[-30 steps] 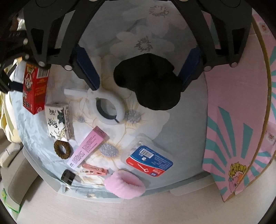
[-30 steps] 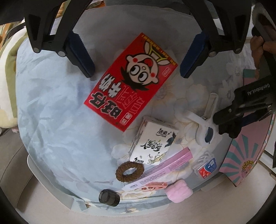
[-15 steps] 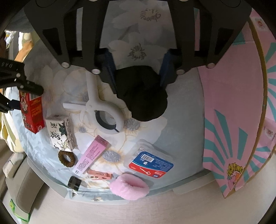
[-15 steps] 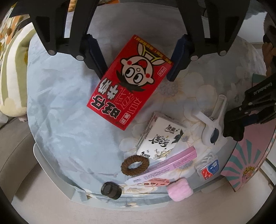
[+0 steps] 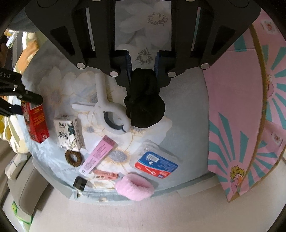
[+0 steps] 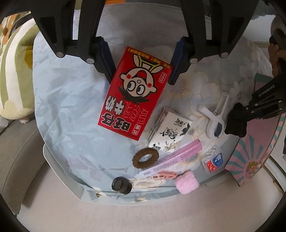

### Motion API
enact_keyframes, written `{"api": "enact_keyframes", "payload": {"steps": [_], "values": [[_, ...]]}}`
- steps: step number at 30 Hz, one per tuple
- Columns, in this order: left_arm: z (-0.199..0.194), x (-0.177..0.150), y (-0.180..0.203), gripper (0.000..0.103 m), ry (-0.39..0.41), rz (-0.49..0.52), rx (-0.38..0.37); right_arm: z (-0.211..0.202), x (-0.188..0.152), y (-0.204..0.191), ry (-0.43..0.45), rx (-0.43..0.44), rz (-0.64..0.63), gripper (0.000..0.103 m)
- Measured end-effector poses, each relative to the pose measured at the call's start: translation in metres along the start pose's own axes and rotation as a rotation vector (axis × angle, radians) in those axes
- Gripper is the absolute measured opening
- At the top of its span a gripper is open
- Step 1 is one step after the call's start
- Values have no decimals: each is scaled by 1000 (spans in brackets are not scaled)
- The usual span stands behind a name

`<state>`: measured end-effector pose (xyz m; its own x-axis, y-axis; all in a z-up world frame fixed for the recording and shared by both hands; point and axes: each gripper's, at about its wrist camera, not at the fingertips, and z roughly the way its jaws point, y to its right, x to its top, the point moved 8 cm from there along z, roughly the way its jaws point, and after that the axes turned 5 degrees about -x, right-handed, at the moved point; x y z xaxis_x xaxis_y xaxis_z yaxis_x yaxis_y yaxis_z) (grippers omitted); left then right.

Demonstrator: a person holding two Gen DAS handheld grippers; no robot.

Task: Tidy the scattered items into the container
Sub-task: 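Lift the red milk carton with the right gripper toward the cardboard box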

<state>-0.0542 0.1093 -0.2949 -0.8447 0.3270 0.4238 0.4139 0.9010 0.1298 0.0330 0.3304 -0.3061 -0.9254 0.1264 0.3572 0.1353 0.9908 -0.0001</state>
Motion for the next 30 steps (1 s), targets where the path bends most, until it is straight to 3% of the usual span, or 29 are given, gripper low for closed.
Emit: {"api": "enact_keyframes", "payload": {"steps": [5, 12, 17, 24, 30], "values": [[-10, 5, -4, 16, 25, -28, -9, -11, -18, -9, 10, -2, -5, 54], [-39, 17, -2, 16, 83, -53, -24, -19, -3, -22, 44, -5, -14, 53], [-83, 34, -1, 16, 172, -56, -25, -38, 11, -20, 88, -13, -16, 53], [-144, 45, -28, 16, 269, -117, 27, -80, 38, -27, 167, 4, -30, 53], [-197, 34, -77, 16, 334, -204, 130, -121, 68, -65, 266, 49, -123, 53]]}}
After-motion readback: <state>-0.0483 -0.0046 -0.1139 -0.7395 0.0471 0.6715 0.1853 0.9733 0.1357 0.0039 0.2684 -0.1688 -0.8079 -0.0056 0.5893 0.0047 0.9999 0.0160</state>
